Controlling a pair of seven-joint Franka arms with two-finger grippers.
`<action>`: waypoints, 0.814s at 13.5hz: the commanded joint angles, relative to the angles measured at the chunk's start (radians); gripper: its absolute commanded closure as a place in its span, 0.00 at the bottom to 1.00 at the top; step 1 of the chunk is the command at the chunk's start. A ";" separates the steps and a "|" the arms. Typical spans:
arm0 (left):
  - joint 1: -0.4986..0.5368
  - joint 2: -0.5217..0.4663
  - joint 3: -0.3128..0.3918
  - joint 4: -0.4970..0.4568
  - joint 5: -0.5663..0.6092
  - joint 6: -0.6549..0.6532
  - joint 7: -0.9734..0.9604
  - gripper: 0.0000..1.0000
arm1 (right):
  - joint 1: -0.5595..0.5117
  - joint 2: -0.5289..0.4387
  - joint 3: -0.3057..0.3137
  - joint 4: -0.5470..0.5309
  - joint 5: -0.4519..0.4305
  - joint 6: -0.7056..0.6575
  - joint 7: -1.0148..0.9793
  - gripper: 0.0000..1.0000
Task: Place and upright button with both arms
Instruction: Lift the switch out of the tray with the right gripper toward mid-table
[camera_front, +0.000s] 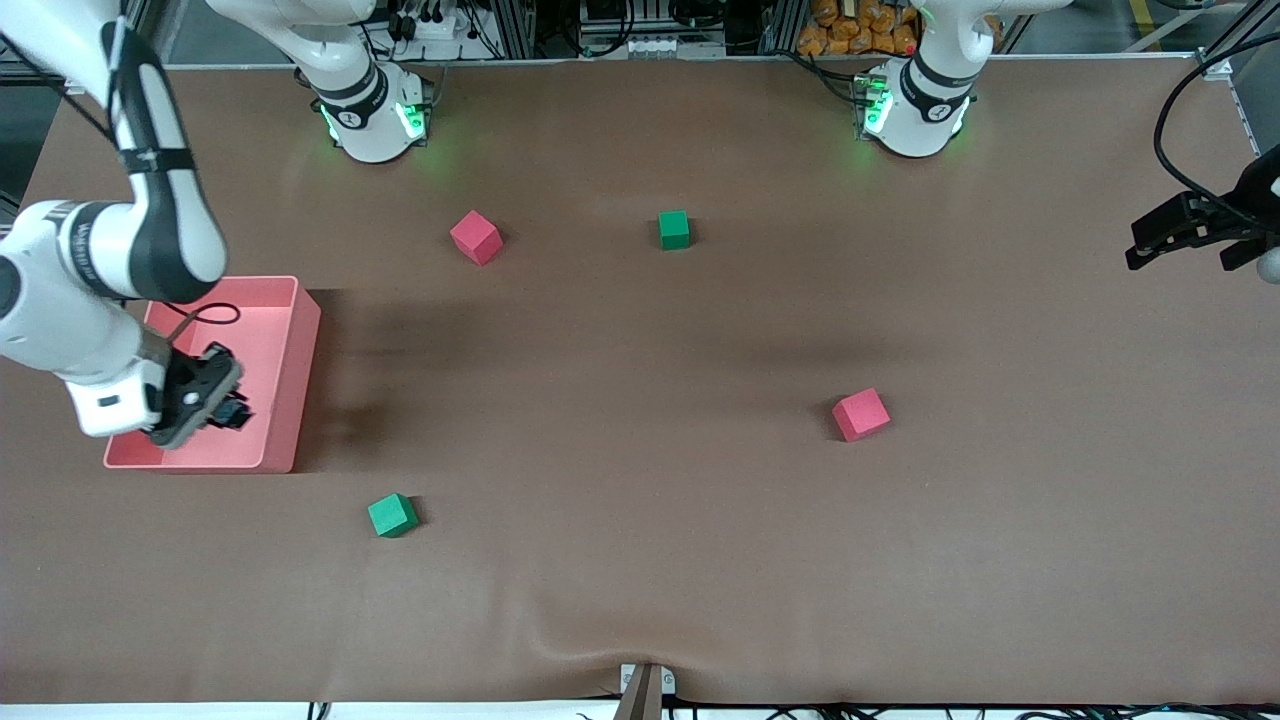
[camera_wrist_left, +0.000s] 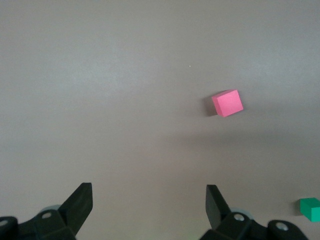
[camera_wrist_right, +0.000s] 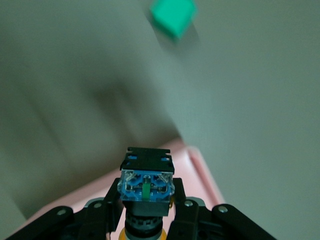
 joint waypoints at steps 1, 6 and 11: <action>0.003 0.007 0.001 0.016 -0.016 -0.016 0.017 0.00 | 0.173 0.020 -0.016 0.076 -0.006 -0.038 -0.044 0.83; 0.001 0.005 0.001 0.014 -0.017 -0.021 0.017 0.00 | 0.354 0.115 -0.014 0.167 0.001 -0.018 0.021 0.82; 0.003 0.005 0.001 0.014 -0.017 -0.024 0.018 0.00 | 0.455 0.167 -0.014 0.219 0.056 -0.008 0.229 0.82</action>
